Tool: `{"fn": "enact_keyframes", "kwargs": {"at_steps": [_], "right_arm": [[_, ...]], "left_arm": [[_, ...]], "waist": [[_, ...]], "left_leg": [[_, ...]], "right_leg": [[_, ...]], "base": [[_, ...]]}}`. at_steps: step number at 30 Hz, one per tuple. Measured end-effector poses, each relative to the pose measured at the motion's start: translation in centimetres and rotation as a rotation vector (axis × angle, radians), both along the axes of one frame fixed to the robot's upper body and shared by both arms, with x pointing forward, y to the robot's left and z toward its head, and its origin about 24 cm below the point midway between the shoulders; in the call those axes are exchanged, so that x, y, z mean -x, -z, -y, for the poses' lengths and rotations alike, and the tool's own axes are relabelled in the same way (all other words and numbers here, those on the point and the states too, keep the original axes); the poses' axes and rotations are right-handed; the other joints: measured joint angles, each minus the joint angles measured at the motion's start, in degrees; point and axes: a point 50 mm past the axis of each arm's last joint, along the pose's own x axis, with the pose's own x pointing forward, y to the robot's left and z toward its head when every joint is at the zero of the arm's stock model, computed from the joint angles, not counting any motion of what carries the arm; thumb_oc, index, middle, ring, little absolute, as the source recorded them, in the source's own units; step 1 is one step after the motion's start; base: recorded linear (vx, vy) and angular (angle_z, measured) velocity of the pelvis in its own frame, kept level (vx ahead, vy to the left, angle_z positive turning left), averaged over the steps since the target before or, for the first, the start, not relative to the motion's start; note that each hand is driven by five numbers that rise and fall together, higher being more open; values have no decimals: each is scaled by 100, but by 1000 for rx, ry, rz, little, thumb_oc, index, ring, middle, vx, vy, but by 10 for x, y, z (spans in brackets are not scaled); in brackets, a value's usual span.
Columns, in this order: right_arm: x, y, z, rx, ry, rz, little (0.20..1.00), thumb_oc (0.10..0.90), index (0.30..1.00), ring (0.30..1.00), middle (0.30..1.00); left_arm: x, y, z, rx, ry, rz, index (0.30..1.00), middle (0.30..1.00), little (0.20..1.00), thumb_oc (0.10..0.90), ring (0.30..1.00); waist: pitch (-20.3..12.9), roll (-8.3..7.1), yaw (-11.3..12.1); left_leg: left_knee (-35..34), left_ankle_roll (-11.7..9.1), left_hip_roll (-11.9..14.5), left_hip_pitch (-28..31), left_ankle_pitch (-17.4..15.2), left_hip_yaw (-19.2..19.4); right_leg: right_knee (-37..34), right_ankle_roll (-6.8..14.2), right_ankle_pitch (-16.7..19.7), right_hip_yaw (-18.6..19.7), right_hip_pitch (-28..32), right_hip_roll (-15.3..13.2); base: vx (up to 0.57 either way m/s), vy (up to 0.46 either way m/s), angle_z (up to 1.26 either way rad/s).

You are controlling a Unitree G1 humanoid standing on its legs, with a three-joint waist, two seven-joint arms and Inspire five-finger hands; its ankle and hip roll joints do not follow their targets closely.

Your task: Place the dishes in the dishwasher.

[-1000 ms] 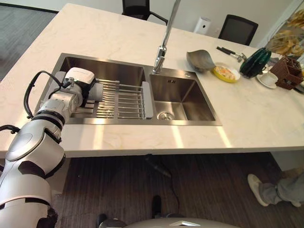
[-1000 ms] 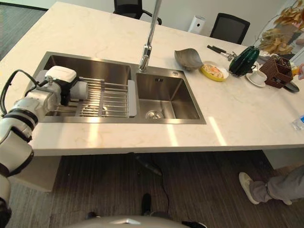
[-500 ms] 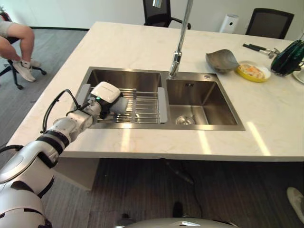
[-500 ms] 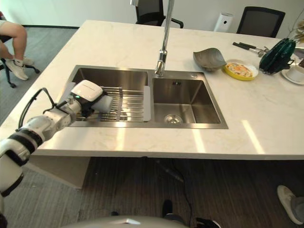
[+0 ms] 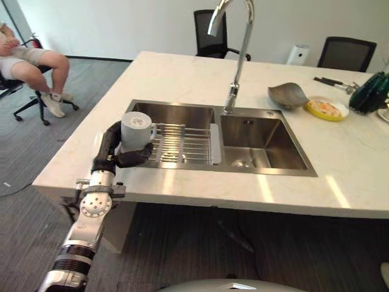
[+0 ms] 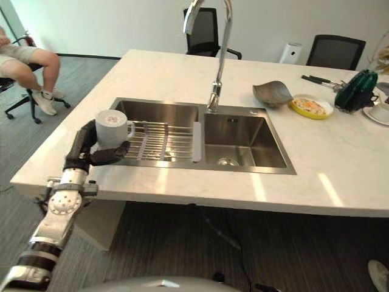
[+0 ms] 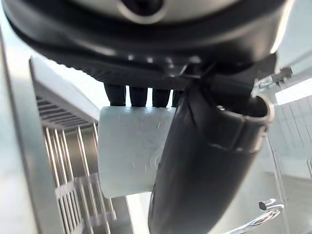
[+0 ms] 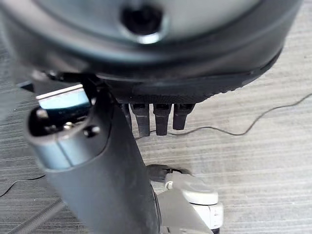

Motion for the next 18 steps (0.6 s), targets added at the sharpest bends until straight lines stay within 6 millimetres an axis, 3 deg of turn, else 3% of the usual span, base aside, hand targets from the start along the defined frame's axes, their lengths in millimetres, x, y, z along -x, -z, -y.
{"fn": "enact_keyframes", "kwargs": {"at_steps": [4,10,13,14,16,17,18], "right_arm": [[8,-3,13,26,61,-18,900,800,900,900,900],[23,-3,13,23,81,-49,900,800,900,900,900],[15,-2,11,15,63,-31,900,800,900,900,900],[-1,-2,8,15,9,-3,900,800,900,900,900],[-20,-3,5,5,-27,55,900,800,900,900,900],[-22,-3,2,-8,-31,69,900,800,900,900,900],[-17,-2,-1,-21,-31,67,900,800,900,900,900]], "left_arm": [[-1,4,15,19,115,-37,300,300,300,400,300],[-2,-14,31,23,216,31,300,300,300,400,300],[-5,-19,32,18,217,51,300,300,300,400,300],[-6,-24,30,-5,205,71,300,300,300,400,300],[-12,-30,31,-46,204,85,300,300,300,400,300],[-14,-31,34,-57,211,86,300,300,300,400,300],[-17,-32,43,-52,239,94,300,300,300,400,300]], "waist": [[-2,71,-71],[3,61,-103],[45,-39,-100],[75,-114,-22],[214,-137,22],[243,-98,20],[275,-4,68]], "left_leg": [[-3,91,-203,1,17,-60],[-2,196,-400,-9,27,10],[4,229,-516,-38,23,133],[99,302,-614,-223,11,206],[83,415,-579,-358,75,335],[71,455,-543,-363,105,299],[61,495,-401,-350,177,216]], "right_leg": [[25,84,14,1,70,-194],[34,179,57,131,-9,-354],[137,243,112,328,-205,-388],[360,247,201,403,-577,-430],[403,145,530,165,-838,-396],[466,188,479,222,-826,-386],[1051,271,-29,370,-862,-208]], "base": [[-17,90,11],[-75,73,-6],[-190,99,-34],[-177,90,-73],[-139,5,-50],[-116,-80,12],[-104,-141,51]]}}
